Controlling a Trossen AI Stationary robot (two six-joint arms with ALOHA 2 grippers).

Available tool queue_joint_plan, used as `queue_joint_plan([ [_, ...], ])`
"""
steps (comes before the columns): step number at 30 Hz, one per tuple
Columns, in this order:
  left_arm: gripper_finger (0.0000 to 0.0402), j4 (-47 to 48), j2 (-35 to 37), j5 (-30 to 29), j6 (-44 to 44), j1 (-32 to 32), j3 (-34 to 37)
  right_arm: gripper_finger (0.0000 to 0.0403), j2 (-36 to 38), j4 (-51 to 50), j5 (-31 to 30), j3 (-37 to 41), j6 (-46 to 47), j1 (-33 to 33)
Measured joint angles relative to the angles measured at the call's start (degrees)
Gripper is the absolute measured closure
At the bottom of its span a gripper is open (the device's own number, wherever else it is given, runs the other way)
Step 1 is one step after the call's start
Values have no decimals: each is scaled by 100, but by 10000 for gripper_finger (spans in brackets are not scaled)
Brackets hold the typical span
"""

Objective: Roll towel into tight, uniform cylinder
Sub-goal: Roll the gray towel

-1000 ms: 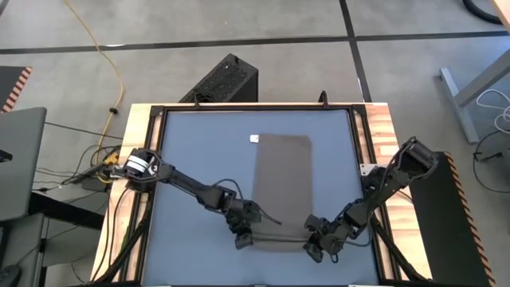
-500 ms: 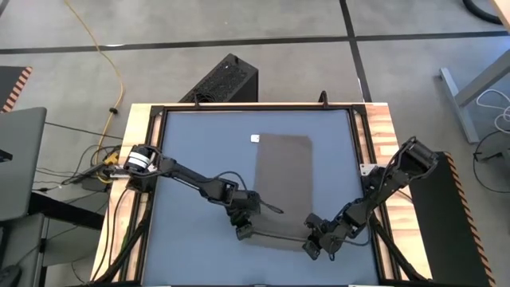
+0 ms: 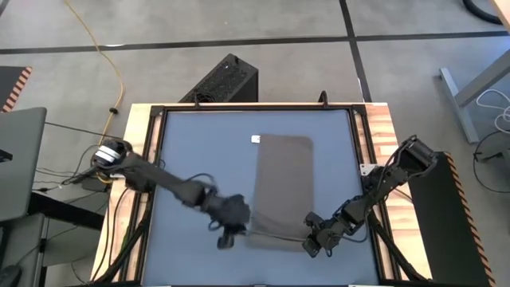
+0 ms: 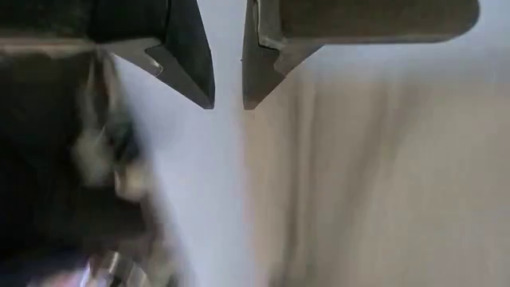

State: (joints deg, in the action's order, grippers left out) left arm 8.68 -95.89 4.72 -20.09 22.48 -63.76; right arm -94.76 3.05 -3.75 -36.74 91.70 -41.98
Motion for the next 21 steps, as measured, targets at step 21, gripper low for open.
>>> queue_joint_plan([
  [21, 401, -2143, -1583, -948, 1000, 258, -95, 362, -7, 37, -216, 3, 124, 7],
])
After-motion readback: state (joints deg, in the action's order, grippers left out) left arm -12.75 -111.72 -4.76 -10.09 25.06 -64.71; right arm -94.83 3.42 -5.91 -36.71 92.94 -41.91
